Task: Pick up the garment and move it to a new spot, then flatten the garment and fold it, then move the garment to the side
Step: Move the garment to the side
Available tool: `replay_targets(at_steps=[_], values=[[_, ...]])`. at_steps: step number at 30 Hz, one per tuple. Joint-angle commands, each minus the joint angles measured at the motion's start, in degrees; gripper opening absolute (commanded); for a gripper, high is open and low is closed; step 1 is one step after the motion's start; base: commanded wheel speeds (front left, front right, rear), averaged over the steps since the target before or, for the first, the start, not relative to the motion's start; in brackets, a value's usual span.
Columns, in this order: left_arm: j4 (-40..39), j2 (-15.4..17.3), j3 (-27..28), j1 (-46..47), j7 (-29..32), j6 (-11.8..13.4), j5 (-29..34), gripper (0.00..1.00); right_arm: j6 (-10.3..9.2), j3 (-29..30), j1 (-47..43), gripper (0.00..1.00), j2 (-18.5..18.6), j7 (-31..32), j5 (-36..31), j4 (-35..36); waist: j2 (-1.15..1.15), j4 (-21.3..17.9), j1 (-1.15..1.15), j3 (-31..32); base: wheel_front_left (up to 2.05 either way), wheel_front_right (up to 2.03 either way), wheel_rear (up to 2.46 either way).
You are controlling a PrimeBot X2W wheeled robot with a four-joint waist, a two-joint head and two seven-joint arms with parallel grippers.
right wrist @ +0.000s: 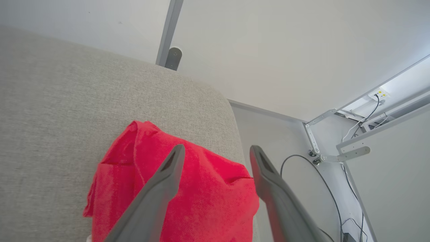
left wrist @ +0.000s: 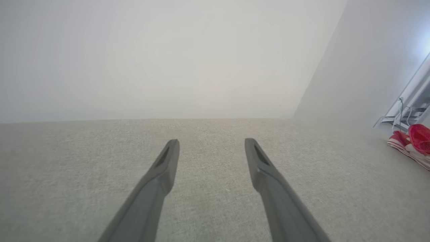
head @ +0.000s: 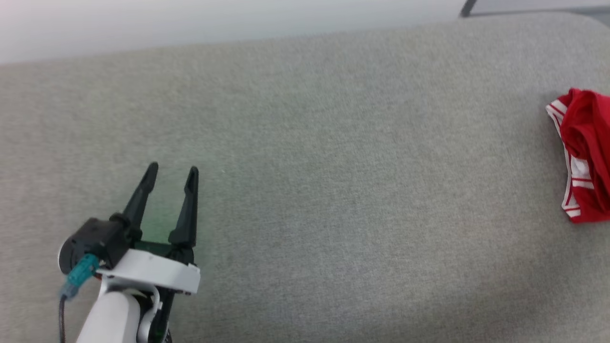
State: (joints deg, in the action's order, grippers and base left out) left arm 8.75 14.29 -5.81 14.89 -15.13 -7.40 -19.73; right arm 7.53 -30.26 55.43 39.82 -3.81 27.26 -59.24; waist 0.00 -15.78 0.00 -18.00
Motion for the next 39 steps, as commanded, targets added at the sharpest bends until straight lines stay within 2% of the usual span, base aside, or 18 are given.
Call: replay_targets(at_steps=[1,11,21,32,39], values=[[0.34,-0.36,0.19,-1.28,0.03,-0.16,-0.22,1.0,-0.09,-0.13,-1.61,1.0,-0.56,-1.47,0.49,0.29,0.0,2.91,0.0,4.47,0.0,0.0,0.0],[1.45,-1.8,2.48,-7.44,0.02,-0.16,-1.04,1.0,-0.09,1.49,-11.73,1.0,-4.7,-8.4,2.69,2.07,0.0,7.63,0.0,13.53,0.0,0.0,0.0],[0.6,-2.16,6.79,-12.7,0.03,-0.16,0.39,1.0,-0.09,5.62,-21.56,1.0,-8.11,-10.97,1.92,6.96,0.0,11.37,0.0,18.98,0.0,0.0,0.0],[-0.05,-3.15,9.58,-15.74,0.03,-0.16,1.87,1.0,-0.09,15.3,-32.29,1.0,-11.18,-11.35,-1.55,15.49,0.0,14.64,0.0,21.26,0.0,0.0,0.0],[-0.84,-3.88,11.09,-17.63,0.03,-0.16,2.6,1.0,-0.09,21.59,-41.53,1.0,-15.08,-11.37,-6.06,24.35,0.0,15.64,0.0,21.7,0.0,0.0,0.0]])
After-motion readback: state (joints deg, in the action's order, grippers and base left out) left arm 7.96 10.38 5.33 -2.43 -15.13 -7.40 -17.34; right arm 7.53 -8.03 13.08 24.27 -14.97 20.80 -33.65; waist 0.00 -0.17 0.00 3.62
